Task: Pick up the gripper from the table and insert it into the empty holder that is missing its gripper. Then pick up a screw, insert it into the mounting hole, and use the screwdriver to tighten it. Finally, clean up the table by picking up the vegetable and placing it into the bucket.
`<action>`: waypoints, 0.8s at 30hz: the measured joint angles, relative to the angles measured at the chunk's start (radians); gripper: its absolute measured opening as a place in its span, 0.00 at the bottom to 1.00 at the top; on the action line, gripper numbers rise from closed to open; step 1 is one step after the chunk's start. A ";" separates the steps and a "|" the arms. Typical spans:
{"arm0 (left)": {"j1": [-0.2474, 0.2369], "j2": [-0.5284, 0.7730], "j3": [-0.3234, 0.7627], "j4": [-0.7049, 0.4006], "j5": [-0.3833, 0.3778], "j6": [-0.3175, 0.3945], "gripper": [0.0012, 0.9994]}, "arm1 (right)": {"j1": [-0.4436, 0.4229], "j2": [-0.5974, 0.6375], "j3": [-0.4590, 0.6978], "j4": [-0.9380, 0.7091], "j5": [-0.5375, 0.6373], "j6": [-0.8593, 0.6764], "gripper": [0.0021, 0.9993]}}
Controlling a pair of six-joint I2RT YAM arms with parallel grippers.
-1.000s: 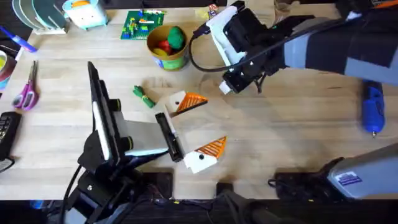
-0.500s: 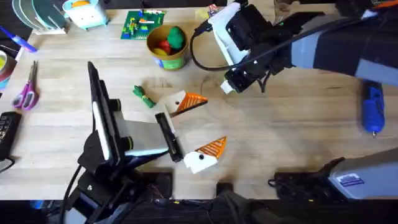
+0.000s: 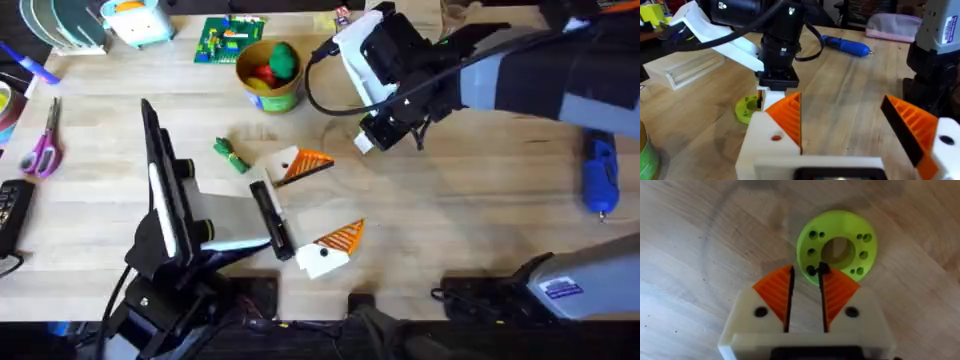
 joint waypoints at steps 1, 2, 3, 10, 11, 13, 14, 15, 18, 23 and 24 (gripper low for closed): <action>0.000 0.000 0.000 0.000 0.000 0.000 0.99 | 0.000 0.000 0.000 -0.001 0.000 0.000 0.34; 0.000 0.000 0.000 0.000 0.000 0.000 0.99 | 0.000 0.000 0.000 -0.001 0.000 0.000 0.34; 0.000 0.000 0.000 0.000 0.000 0.000 0.99 | 0.000 0.000 0.000 0.000 0.000 0.000 0.34; 0.000 0.000 0.000 0.000 0.000 0.000 0.99 | 0.000 0.001 0.000 0.000 0.000 0.000 0.30; 0.000 0.000 0.000 0.000 0.000 0.000 0.99 | 0.000 0.003 0.000 0.000 0.000 0.000 0.30; 0.000 0.000 0.000 0.000 0.000 0.000 0.99 | 0.000 0.010 0.000 0.001 0.001 0.000 0.30; 0.000 0.000 0.000 0.000 0.000 0.000 0.99 | 0.000 0.011 0.000 0.004 0.005 0.000 0.30; 0.000 0.000 0.000 0.000 0.000 0.000 0.99 | 0.000 0.011 0.000 0.004 0.007 0.000 0.29; 0.000 0.000 0.000 0.000 0.000 0.000 0.99 | -0.001 0.011 0.000 0.007 0.019 0.000 0.17; 0.000 0.000 0.000 0.000 0.000 0.000 0.99 | -0.003 0.011 0.004 0.006 0.020 -0.001 0.01; 0.000 0.000 0.000 0.000 0.000 0.000 0.99 | -0.003 0.011 0.004 0.006 0.019 -0.001 0.01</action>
